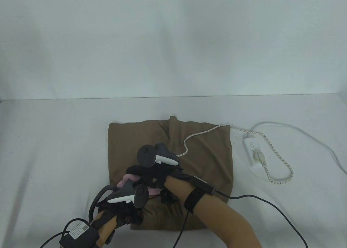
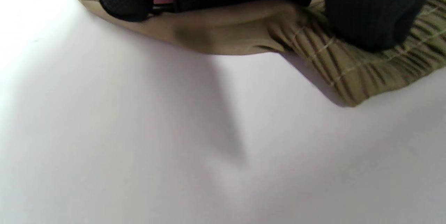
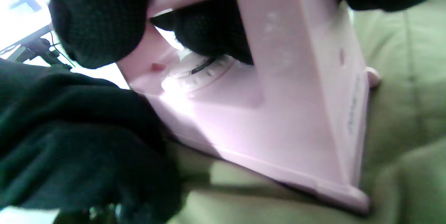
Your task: Iron shorts with electric iron on table
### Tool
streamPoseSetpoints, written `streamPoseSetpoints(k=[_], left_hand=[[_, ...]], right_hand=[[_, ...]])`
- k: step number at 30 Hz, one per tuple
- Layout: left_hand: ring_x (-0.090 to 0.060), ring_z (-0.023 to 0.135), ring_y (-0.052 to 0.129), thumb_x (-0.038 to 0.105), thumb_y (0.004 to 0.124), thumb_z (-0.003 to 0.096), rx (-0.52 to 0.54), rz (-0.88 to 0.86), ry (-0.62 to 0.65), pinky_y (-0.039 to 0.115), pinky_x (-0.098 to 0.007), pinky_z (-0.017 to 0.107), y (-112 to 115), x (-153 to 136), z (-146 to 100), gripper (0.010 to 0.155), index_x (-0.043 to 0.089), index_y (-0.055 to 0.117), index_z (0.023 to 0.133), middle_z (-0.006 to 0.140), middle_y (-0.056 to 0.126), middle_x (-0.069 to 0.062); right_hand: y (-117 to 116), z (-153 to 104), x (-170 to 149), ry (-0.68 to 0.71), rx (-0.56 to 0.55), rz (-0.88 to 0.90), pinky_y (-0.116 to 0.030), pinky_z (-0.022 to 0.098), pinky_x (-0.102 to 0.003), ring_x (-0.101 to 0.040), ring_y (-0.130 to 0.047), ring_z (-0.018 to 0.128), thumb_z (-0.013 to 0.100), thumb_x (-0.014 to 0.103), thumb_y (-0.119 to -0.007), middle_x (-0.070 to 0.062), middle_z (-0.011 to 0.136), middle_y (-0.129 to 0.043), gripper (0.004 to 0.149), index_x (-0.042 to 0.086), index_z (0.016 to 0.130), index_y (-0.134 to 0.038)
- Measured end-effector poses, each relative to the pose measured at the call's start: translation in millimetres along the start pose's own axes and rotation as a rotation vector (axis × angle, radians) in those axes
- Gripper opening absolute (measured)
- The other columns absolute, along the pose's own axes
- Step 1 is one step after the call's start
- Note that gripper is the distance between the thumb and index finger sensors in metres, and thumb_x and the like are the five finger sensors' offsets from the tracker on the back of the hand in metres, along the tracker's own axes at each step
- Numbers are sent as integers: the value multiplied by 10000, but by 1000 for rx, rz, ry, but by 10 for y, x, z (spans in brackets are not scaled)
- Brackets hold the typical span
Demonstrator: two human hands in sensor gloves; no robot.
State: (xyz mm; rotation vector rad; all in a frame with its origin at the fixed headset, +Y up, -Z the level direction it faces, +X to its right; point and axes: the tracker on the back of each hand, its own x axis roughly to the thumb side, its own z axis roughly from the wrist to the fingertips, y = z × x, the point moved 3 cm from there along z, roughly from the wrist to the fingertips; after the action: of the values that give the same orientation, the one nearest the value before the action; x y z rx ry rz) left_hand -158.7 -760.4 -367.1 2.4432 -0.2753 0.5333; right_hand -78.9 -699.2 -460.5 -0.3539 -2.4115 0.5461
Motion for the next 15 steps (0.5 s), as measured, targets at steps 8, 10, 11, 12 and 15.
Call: streamPoseSetpoints(k=[8,10,11,12,15], left_hand=[[-222,930,674,596,790,454,1,-1,0,570,-602,738,5,-2,-2,726,383,438,1052,1073,497,49],[-222,925,681,597,790,454,1,-2,0,572,-602,736,6,-4,-2,720,389,442,1049,1066,519,57],[-222,924,683,598,789,453,2,-2,0,572,-603,736,7,-4,-3,714,395,446,1046,1061,531,59],[-222,923,684,598,788,453,2,-3,0,572,-603,736,8,-5,-3,710,398,449,1044,1059,537,60],[-225,920,686,597,789,454,2,-6,3,570,-604,736,10,-7,-3,696,404,463,1037,1053,551,57]], right_hand=[[50,-270,-280,-55,-3,0,-826,359,-527,-149,-998,549,368,570,-916,105,707,-956,693,408,1007,-701],[69,-359,-350,-61,0,-11,-823,368,-528,-150,-996,556,366,568,-918,103,711,-955,694,409,1006,-702],[79,-415,-390,-75,-2,-27,-825,371,-528,-148,-997,559,365,569,-917,106,712,-955,690,414,1002,-704],[84,-451,-422,-77,-1,-27,-823,375,-529,-152,-996,563,365,568,-918,105,713,-955,690,415,1002,-703],[104,-591,-560,-100,-8,-21,-821,380,-530,-152,-996,565,363,565,-921,105,714,-955,691,415,1001,-705]])
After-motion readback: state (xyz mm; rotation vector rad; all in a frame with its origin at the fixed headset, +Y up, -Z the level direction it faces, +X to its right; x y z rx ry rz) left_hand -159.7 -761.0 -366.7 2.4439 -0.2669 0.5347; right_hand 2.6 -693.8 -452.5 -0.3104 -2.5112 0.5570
